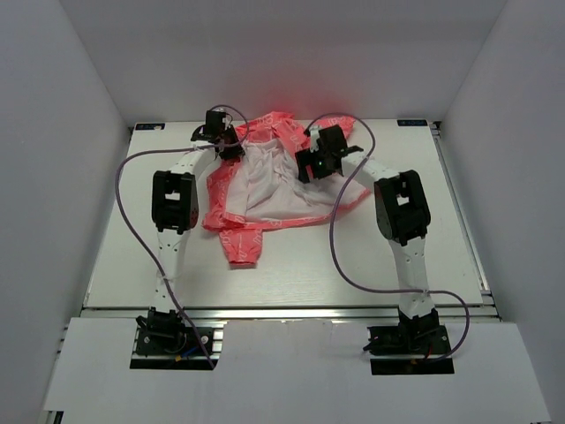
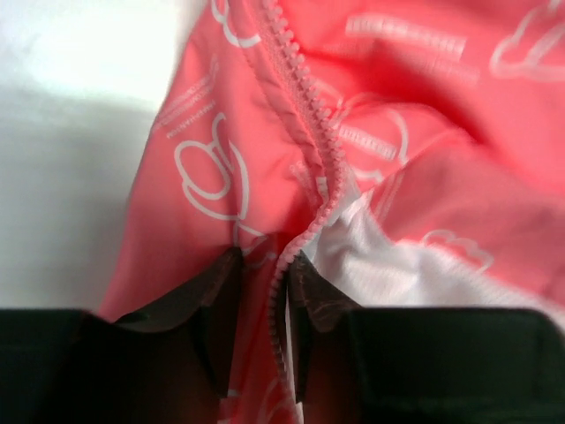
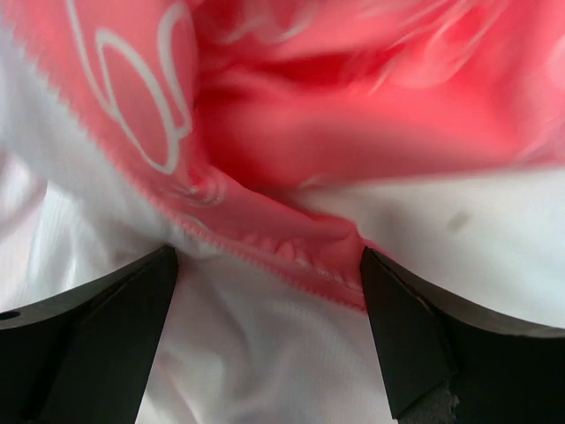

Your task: Zip up the jacket

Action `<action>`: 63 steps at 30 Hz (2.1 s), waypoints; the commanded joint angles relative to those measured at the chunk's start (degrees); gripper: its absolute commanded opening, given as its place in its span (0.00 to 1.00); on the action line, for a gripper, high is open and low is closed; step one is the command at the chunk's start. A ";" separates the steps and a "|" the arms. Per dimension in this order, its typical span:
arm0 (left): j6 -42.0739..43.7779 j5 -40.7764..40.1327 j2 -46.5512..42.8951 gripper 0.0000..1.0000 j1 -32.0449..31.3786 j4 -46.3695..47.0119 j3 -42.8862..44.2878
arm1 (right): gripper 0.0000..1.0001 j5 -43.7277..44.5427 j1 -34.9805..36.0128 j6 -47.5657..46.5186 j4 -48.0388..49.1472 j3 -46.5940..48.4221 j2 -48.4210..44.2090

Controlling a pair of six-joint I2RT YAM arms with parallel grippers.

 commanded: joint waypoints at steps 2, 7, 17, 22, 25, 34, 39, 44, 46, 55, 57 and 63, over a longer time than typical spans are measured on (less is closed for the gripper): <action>0.35 5.31 5.89 0.41 -1.05 0.13 13.26 | 0.89 2.58 4.30 2.74 2.08 -10.44 -9.63; 1.48 3.39 -1.63 0.91 -1.40 1.97 7.85 | 0.89 12.24 4.13 6.52 1.12 -10.11 -12.64; 0.26 -4.53 -29.49 0.98 -1.49 -8.57 -18.42 | 0.89 17.69 1.67 17.94 -7.94 -16.82 -25.88; -0.27 -2.16 -41.27 0.98 -1.49 -8.31 -37.15 | 0.89 18.59 -1.22 26.37 -12.85 -28.19 -34.60; -1.23 -1.37 -43.22 0.98 -1.40 -7.52 -43.32 | 0.89 15.08 -2.81 28.49 -14.35 -34.61 -37.42; -4.40 -7.25 -45.07 0.98 -1.49 -11.12 -49.38 | 0.89 14.54 -4.48 31.05 -12.51 -46.83 -45.33; -4.49 -9.00 -46.47 0.98 -1.40 -12.44 -49.13 | 0.89 14.45 -4.74 31.66 -9.35 -49.83 -48.41; -4.05 -13.66 -48.23 0.98 -1.31 -13.93 -50.53 | 0.89 13.75 -4.83 31.57 -8.20 -50.71 -49.47; -4.05 -13.41 -47.88 0.98 -1.40 -13.24 -50.88 | 0.89 13.40 -5.10 32.10 -7.94 -50.97 -49.47; -4.05 1.97 -47.53 0.66 -1.31 1.09 -56.24 | 0.89 15.94 -5.89 35.62 -6.71 -52.64 -50.17; -4.05 3.11 -46.83 0.53 -1.31 0.57 -55.72 | 0.89 16.30 -6.24 35.79 -6.62 -53.17 -50.43; -3.35 3.91 -49.72 0.00 -1.49 -3.55 -52.73 | 0.88 17.09 -6.94 37.20 -6.35 -54.31 -50.35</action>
